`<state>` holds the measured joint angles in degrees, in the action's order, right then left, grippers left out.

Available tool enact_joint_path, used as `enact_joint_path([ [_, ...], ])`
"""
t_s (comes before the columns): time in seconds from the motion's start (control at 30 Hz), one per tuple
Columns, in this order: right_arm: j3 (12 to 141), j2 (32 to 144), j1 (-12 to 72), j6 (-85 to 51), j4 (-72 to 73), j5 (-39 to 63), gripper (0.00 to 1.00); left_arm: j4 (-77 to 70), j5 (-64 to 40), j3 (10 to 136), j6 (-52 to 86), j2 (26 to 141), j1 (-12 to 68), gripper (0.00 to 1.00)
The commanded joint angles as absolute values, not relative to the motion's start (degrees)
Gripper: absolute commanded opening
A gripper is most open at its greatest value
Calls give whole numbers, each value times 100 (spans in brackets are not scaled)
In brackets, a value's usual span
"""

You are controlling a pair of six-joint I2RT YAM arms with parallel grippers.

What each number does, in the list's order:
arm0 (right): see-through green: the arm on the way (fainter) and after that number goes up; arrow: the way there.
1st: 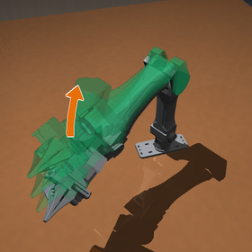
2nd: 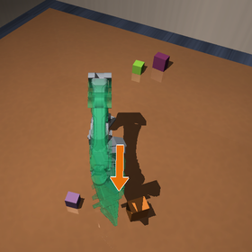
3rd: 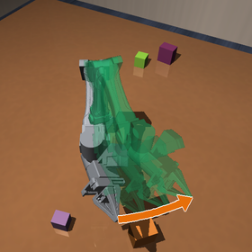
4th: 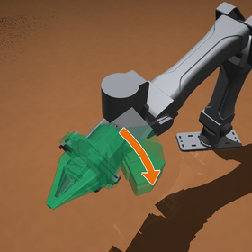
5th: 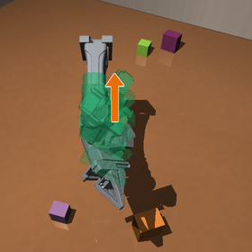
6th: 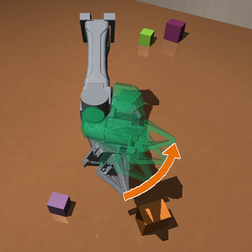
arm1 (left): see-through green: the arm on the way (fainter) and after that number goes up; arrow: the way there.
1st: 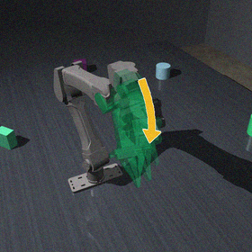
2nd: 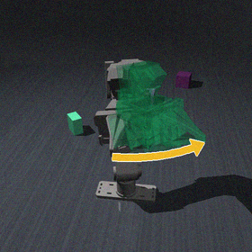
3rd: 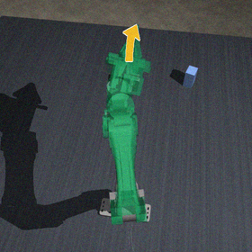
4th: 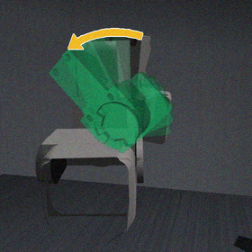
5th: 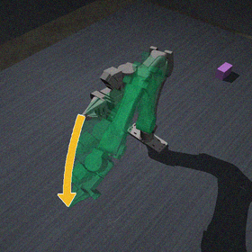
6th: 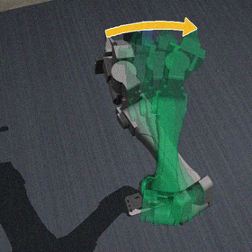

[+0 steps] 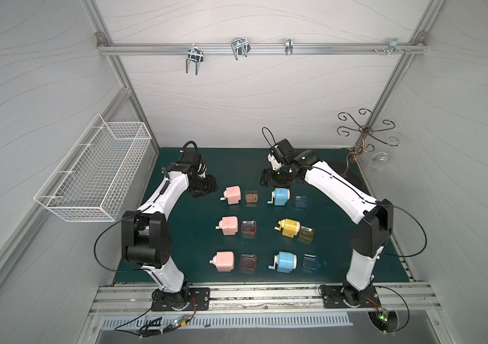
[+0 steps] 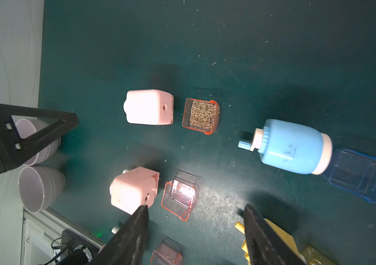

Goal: Put the tray back into the pencil sharpener
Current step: Pick up the container from the center of the board.

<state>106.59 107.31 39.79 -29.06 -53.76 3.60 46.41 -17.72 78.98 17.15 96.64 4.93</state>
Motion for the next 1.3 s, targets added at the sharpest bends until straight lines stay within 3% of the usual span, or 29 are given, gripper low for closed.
enact_joint_path([
  [0.0,10958,11009,4029,-3086,-5686,632,66,4517,-2341,8184,1761,9801,495,66],
  [0.3,11448,11699,4083,-3137,-5834,765,60,4240,-3028,8172,1993,10269,497,66],
  [1.27,12234,13016,4053,-3361,-6016,972,55,4416,-3203,8810,1916,11306,637,56],
])
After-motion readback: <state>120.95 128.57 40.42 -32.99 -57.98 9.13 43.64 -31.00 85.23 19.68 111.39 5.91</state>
